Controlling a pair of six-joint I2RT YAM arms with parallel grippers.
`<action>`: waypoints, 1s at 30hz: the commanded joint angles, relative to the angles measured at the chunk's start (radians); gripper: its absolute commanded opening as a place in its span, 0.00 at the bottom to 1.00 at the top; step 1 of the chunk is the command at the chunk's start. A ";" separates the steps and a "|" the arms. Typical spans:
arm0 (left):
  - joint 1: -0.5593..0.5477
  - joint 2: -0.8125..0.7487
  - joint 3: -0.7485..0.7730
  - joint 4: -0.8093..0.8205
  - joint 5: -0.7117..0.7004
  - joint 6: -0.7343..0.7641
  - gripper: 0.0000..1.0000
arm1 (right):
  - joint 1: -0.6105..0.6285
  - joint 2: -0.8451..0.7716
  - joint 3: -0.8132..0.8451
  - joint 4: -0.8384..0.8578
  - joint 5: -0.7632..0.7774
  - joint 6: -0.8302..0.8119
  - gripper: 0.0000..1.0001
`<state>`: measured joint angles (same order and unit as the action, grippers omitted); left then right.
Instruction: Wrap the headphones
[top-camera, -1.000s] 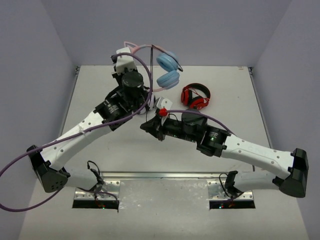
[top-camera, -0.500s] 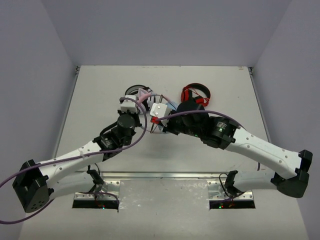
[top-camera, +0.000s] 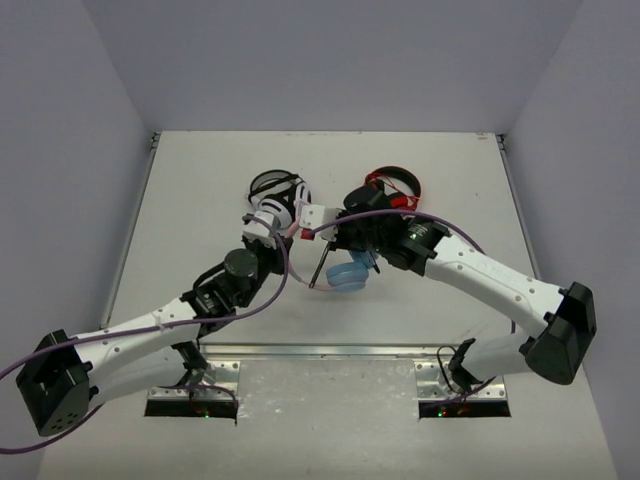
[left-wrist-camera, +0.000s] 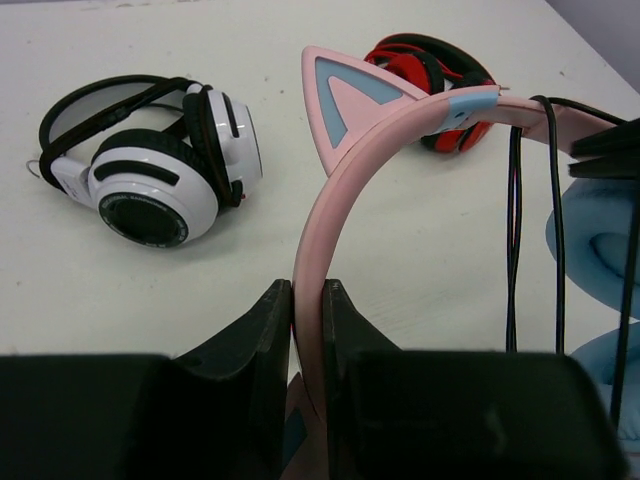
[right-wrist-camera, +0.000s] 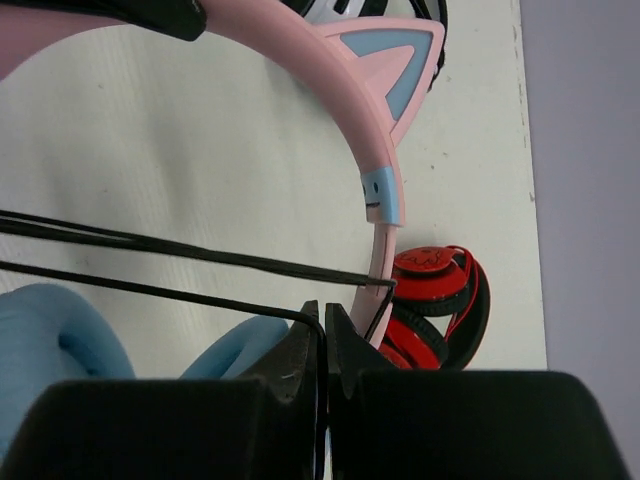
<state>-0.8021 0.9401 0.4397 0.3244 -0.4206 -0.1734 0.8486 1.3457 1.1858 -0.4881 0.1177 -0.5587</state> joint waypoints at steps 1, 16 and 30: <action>-0.072 -0.021 0.043 -0.126 0.054 0.006 0.00 | -0.034 0.001 -0.005 0.218 0.193 -0.119 0.02; -0.138 0.071 0.266 -0.576 -0.050 -0.149 0.00 | -0.120 0.043 0.040 0.157 0.106 -0.126 0.13; -0.138 -0.006 0.321 -0.634 -0.011 -0.147 0.00 | -0.226 0.058 -0.025 0.213 0.022 -0.055 0.09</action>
<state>-0.9180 0.9997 0.7120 -0.2771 -0.5282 -0.3435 0.6750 1.4029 1.1553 -0.4202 0.0628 -0.6292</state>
